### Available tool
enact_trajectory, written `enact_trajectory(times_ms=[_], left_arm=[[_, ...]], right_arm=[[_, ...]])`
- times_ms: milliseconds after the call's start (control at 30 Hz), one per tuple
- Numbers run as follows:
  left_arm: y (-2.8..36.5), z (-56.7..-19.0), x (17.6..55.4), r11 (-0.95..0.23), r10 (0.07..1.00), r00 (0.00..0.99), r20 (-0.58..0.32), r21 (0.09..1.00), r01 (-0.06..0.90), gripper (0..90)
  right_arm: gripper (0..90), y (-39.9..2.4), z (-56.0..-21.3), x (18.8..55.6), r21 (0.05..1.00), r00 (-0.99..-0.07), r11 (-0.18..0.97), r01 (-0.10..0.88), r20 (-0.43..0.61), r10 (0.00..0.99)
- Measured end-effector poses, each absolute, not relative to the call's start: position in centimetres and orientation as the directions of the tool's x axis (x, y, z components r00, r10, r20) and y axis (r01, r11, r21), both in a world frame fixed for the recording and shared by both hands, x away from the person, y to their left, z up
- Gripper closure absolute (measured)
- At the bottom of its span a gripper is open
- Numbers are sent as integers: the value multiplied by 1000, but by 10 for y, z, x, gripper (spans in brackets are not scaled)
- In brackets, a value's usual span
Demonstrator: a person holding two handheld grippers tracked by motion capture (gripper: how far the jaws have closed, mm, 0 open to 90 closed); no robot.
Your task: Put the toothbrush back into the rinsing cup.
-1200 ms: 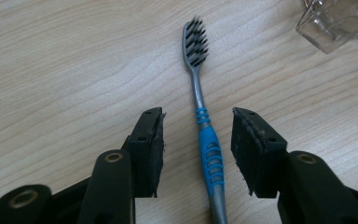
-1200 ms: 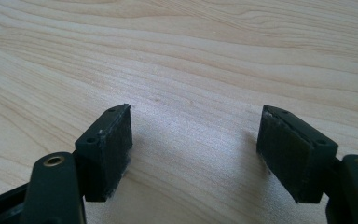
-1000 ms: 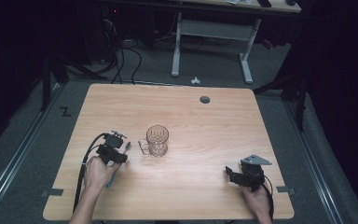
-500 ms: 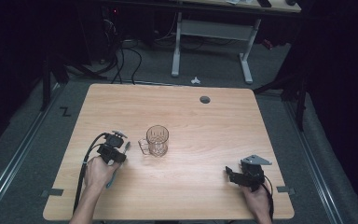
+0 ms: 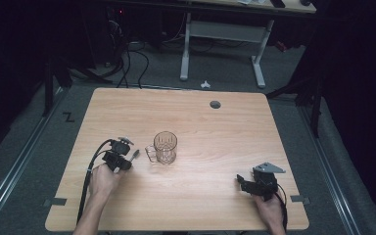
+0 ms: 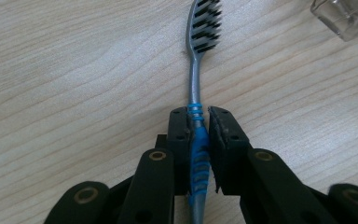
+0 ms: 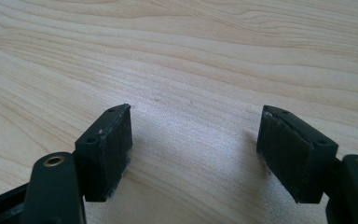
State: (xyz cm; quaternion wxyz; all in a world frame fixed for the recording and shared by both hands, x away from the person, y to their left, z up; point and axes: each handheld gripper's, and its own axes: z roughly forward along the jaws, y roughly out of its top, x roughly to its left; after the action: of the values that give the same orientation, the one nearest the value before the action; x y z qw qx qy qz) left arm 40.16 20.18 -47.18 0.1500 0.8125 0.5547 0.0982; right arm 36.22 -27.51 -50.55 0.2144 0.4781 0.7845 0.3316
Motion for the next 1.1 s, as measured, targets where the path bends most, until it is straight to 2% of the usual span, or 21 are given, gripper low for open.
enact_trajectory(times_ms=[400,733,1100], left_arm=[[205,-469,402,-322,932,360,-39,368,872,800],[202,-453,399,-322,927,372,-40,421,848,801],[208,-439,390,-291,925,371,-81,478,829,802]], right_arm=[[266,-275,-506,362,726,-451,322,608,-19,892],[266,-275,-506,362,726,-452,323,607,-19,892],[265,-275,-506,362,726,-452,323,607,-19,892]])
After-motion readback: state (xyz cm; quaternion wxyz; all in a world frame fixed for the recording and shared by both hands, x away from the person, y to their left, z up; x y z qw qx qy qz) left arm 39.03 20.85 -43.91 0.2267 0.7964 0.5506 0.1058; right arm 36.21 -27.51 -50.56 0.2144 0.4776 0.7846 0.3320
